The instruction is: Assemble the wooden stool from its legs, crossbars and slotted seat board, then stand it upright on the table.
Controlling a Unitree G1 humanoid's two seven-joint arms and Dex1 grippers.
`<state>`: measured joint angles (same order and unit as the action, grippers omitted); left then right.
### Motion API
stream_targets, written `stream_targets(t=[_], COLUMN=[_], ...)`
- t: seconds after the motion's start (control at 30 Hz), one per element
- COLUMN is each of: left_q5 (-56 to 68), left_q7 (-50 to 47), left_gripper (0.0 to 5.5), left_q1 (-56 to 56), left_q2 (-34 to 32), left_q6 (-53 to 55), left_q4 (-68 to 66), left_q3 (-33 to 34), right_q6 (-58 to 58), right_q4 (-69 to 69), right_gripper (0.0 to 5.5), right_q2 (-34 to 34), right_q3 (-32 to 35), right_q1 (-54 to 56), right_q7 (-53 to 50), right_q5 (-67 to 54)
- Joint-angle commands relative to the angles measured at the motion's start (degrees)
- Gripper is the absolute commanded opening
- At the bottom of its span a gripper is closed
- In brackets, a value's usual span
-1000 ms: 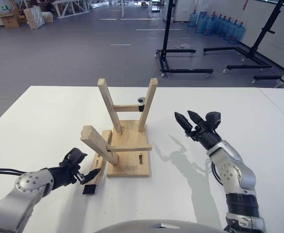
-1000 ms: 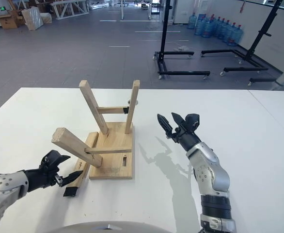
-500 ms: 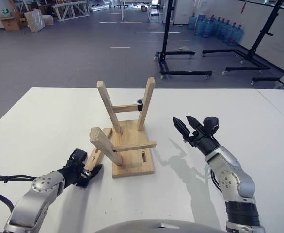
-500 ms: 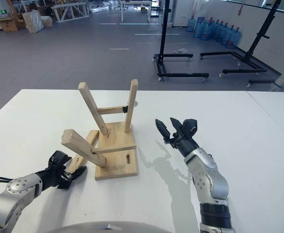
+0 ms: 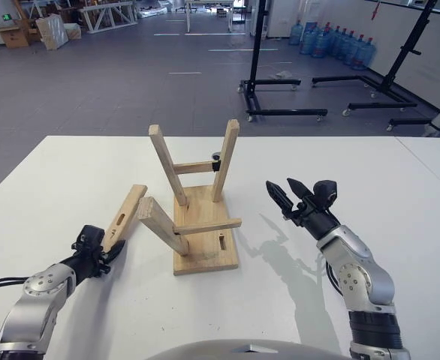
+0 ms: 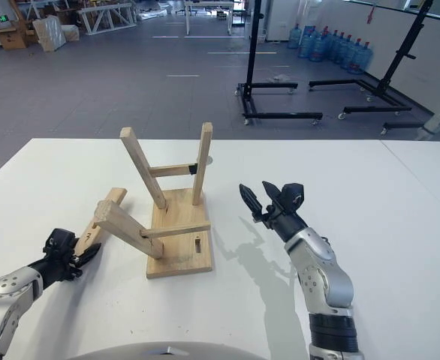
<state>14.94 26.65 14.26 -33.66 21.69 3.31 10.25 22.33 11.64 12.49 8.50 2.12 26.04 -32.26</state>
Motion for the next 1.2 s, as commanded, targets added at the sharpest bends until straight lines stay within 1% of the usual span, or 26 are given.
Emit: stream_targets(t=[0.03,0.1,0.13,0.17,0.23,0.3,0.37,0.47,0.57,0.67,0.8,0.97,1.0,1.03,1.17,1.2], left_q5=[4.1,12.3,18.4,23.9,30.3,32.5,33.1,29.3,29.8,31.8,39.2,41.5,41.2,40.2,37.3,36.9], left_q7=[1.8,5.9,8.3,10.8,15.5,19.7,23.2,25.2,28.7,33.2,39.0,42.1,42.7,43.2,45.0,45.4], left_gripper=[2.05,2.04,2.04,2.04,2.04,2.04,2.04,2.04,2.04,2.04,2.04,2.04,2.04,2.04,2.04,2.04], left_q1=[-1.9,-4.0,-4.9,-6.4,-8.8,-11.2,-13.8,-21.1,-26.4,-28.8,-30.3,-32.6,-33.0,-33.5,-34.7,-34.9], left_q2=[2.2,4.4,5.2,4.5,2.3,0.2,-1.1,-0.9,-1.1,-1.8,-2.1,-2.6,-2.6,-2.6,-2.4,-2.3], left_q6=[-8.8,-12.5,-12.1,-10.3,-6.6,-3.3,-0.9,0.8,3.1,5.5,10.6,15.3,15.7,15.9,15.9,16.0], left_q4=[0.7,7.7,12.2,16.6,21.9,23.5,22.8,18.0,14.6,11.9,9.6,6.0,5.4,4.6,2.5,2.2], left_q3=[6.7,10.1,11.3,11.3,8.7,4.6,1.3,-4.4,-7.1,-7.2,-4.8,-4.6,-4.9,-5.7,-7.7,-7.9], right_q6=[1.3,4.5,6.4,8.8,12.1,13.7,14.5,15.0,14.2,11.7,8.1,6.7,6.7,6.8,7.5,7.5], right_q4=[2.0,3.0,3.6,4.6,5.8,5.8,5.3,4.4,3.0,1.2,-1.6,-2.4,-2.3,-1.9,-0.9,-0.9], right_gripper=[4.15,4.15,4.15,4.15,4.15,4.15,4.15,4.15,4.15,4.15,4.15,4.15,3.95,3.93,3.22,3.15], right_q2=[1.1,2.0,2.5,3.0,3.7,3.3,2.3,-0.1,-2.2,-3.8,-6.1,-6.8,-6.9,-7.0,-7.7,-7.8], right_q3=[0.8,1.3,1.4,1.1,-0.4,-2.7,-4.4,-7.2,-9.3,-10.2,-9.8,-9.4,-9.3,-9.3,-9.2,-9.2], right_q1=[2.7,3.7,4.1,4.8,6.9,10.0,12.5,15.1,17.2,18.9,20.7,22.3,22.5,22.7,23.7,23.9], right_q7=[3.6,7.2,8.9,10.9,14.4,16.4,17.5,19.3,21.0,22.5,23.4,24.7,25.0,25.2,25.2,25.1], right_q5=[-4.4,-10.0,-12.9,-16.6,-21.3,-22.9,-23.9,-25.2,-24.8,-23.0,-21.5,-21.6,-22.0,-22.4,-23.5,-23.5])
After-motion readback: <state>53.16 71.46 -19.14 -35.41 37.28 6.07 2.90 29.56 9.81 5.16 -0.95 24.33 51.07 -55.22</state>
